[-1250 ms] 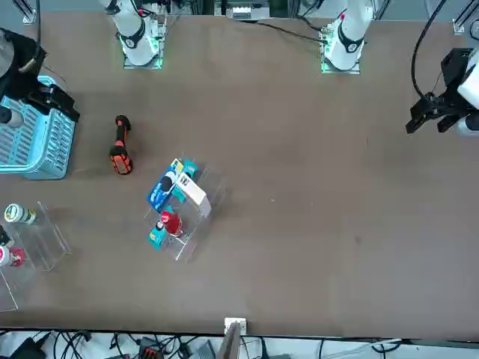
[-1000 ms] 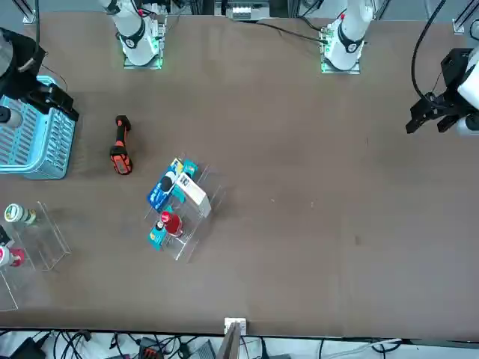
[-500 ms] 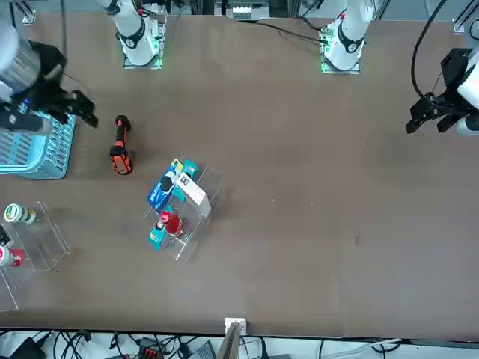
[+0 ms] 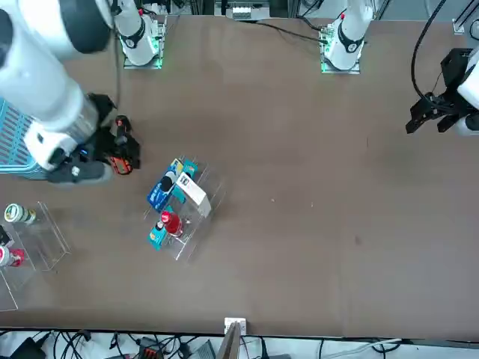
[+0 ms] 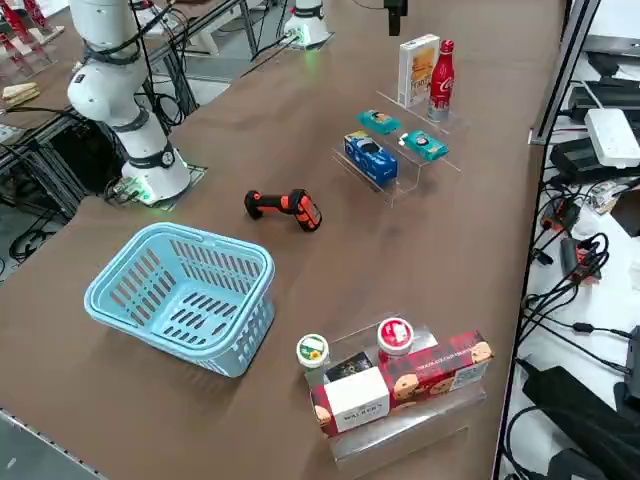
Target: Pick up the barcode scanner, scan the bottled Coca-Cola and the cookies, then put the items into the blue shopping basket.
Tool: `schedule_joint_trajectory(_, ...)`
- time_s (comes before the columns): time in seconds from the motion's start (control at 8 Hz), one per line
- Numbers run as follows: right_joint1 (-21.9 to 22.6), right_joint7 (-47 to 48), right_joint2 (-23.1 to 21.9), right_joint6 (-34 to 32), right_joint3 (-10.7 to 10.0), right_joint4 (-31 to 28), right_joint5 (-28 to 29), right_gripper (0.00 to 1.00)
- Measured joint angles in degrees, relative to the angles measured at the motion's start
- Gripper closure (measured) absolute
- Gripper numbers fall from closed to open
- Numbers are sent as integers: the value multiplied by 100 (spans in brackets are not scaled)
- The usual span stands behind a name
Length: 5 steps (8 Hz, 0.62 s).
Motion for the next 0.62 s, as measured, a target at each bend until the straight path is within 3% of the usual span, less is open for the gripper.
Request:
schedule_joint_trajectory(0.25,20,2,100,-243,-91,102,-30,0)
schedule_joint_trajectory(0.5,-353,1,-47,-1015,-179,10,-34,0)
schedule_joint_trajectory(0.62,-582,0,-259,-1107,-189,-327,-31,0)
